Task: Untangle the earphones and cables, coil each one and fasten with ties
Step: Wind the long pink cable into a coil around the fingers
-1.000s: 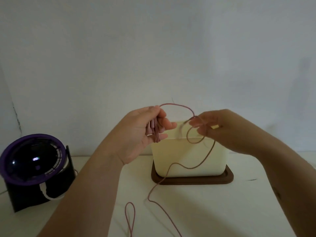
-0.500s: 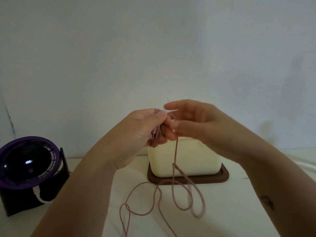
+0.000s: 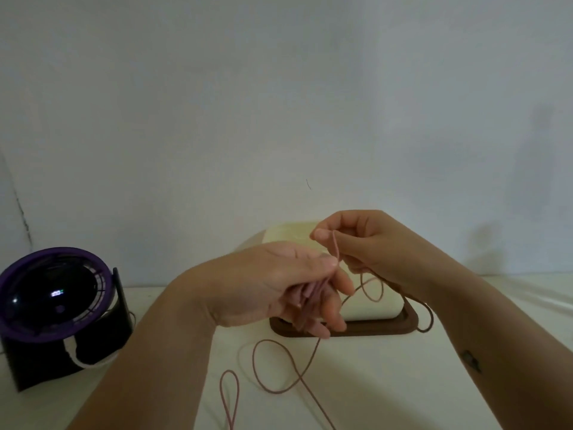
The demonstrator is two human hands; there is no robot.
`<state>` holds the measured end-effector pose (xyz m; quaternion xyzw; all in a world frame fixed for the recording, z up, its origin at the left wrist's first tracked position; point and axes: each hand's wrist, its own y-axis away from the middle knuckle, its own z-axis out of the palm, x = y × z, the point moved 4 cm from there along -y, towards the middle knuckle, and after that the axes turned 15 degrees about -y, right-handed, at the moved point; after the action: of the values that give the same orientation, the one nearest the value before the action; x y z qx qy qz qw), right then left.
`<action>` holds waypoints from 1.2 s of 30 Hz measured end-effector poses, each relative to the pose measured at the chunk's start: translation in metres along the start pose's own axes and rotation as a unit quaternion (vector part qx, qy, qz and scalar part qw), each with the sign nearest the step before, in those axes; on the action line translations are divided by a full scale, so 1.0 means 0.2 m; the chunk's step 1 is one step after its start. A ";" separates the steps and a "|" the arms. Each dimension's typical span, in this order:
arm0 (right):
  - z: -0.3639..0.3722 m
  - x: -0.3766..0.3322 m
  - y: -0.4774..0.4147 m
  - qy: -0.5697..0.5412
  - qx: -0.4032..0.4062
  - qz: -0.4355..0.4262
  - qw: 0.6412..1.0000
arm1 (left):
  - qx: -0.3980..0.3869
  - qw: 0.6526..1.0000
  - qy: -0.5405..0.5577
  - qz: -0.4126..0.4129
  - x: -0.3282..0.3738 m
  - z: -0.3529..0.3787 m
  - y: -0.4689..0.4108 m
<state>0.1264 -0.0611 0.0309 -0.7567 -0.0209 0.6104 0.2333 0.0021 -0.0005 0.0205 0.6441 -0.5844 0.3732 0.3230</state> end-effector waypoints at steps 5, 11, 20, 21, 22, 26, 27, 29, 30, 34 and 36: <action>0.02 -0.03 0.01 0.022 0.000 -0.059 0.998 | -0.057 0.968 0.189 0.154 0.09 0.01 -0.03; 0.13 0.05 0.01 -0.103 -0.144 0.012 0.984 | 0.215 0.831 0.458 0.231 0.14 -0.08 -0.05; 0.04 0.13 0.01 -0.236 -0.223 0.145 0.935 | 0.494 0.770 0.330 0.231 -0.01 -0.31 0.03; 0.03 0.13 0.01 -0.214 -0.228 0.142 0.939 | 0.522 0.773 0.280 0.227 -0.02 -0.33 0.04; 0.02 0.12 0.02 -0.200 -0.232 0.137 0.942 | 0.552 0.778 0.210 0.215 -0.04 -0.35 0.06; -0.02 0.00 0.03 -0.178 -0.203 0.075 0.960 | 0.569 0.808 -0.117 0.099 -0.10 -0.38 0.08; -0.04 -0.04 0.04 -0.166 -0.183 0.048 0.968 | 0.544 0.821 -0.152 0.078 -0.12 -0.38 0.06; -0.05 -0.11 0.05 -0.133 -0.130 -0.008 0.983 | 0.491 0.851 -0.181 0.044 -0.14 -0.35 0.03; -0.06 -0.14 0.06 -0.110 -0.097 -0.034 0.989 | 0.459 0.868 -0.190 0.030 -0.14 -0.33 0.02; -0.09 -0.20 0.06 -0.015 0.045 -0.120 0.992 | 0.279 0.930 -0.237 -0.028 -0.15 -0.22 -0.05; -0.13 -0.20 0.07 0.014 0.117 -0.147 0.982 | 0.174 0.963 -0.205 -0.033 -0.13 -0.16 -0.06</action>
<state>0.1366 -0.0940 0.0668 -0.7217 -0.0574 0.5566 0.4075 0.0088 0.0411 0.0144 0.7722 -0.5423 0.3184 0.0915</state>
